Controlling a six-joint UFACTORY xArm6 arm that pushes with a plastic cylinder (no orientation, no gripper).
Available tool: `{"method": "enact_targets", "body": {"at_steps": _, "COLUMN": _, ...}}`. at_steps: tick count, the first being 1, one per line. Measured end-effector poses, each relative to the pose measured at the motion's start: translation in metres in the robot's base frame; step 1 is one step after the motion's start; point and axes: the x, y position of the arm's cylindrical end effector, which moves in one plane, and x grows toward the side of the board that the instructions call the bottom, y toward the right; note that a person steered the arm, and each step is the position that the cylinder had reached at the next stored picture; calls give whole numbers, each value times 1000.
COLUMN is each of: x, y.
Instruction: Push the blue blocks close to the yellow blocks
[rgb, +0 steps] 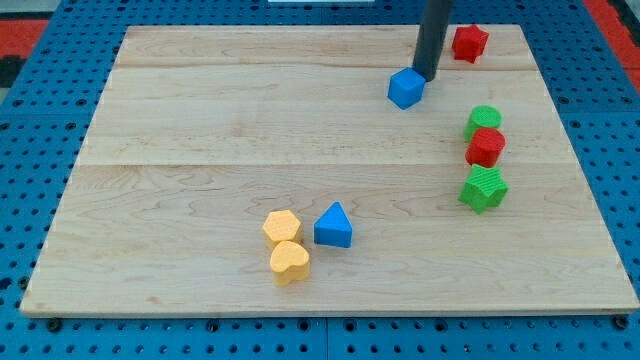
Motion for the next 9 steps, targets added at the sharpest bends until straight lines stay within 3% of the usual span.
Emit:
{"method": "enact_targets", "body": {"at_steps": 1, "x": 0, "y": -31}}
{"method": "enact_targets", "body": {"at_steps": 3, "x": -23, "y": -38}}
{"method": "enact_targets", "body": {"at_steps": 5, "x": -1, "y": -89}}
{"method": "enact_targets", "body": {"at_steps": 9, "x": -21, "y": -89}}
